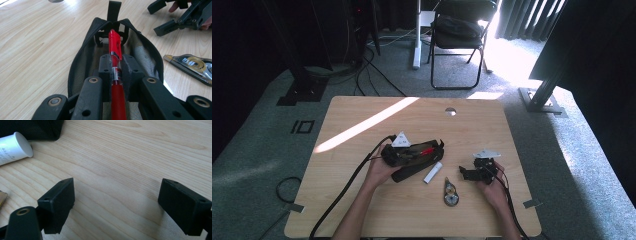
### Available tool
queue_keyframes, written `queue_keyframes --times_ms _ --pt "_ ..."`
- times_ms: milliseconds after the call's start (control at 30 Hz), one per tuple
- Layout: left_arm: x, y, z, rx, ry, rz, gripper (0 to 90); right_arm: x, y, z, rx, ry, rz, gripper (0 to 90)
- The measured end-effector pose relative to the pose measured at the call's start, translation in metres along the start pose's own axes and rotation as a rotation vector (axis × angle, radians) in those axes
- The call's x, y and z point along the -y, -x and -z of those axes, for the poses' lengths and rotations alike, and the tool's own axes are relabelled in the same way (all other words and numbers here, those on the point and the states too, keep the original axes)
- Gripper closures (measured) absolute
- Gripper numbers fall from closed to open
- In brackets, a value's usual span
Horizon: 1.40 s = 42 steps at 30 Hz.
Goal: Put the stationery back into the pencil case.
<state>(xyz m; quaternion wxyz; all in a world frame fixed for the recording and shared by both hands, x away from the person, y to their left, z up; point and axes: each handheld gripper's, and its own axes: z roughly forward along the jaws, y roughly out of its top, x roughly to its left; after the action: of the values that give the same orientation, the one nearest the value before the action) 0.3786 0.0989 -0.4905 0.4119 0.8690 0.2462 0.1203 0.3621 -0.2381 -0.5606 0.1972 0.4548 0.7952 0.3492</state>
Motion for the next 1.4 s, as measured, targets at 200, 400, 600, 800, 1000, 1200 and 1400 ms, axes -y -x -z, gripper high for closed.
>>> queue_keyframes --times_ms 200,400,600,800,1000,1200,1400 --pt "0.001 0.0 -0.003 0.003 -0.013 0.003 78.8 0.0 0.0 0.0 0.0 0.0 0.0 13.7" --pt "0.002 0.001 -0.006 0.009 -0.023 0.004 78.8 0.0 0.0 0.0 0.0 0.0 0.0 13.7" --pt "0.002 0.0 -0.006 0.012 -0.029 0.01 78.5 0.0 0.0 0.0 0.0 0.0 0.0 13.7" --pt "0.002 0.0 -0.006 0.017 -0.023 0.015 75.8 0.0 0.0 0.0 0.0 0.0 0.0 13.7" --pt "0.001 0.002 -0.003 0.015 -0.014 0.017 71.5 0.0 0.0 0.0 0.0 0.0 0.0 13.7" --pt "-0.002 0.006 0.002 0.008 0.002 0.011 70.0 0.0 0.0 0.0 0.0 0.0 0.0 13.7" --pt "-0.005 0.009 0.006 0.006 0.013 0.004 68.9 0.0 0.0 0.0 0.0 0.0 0.0 13.7"
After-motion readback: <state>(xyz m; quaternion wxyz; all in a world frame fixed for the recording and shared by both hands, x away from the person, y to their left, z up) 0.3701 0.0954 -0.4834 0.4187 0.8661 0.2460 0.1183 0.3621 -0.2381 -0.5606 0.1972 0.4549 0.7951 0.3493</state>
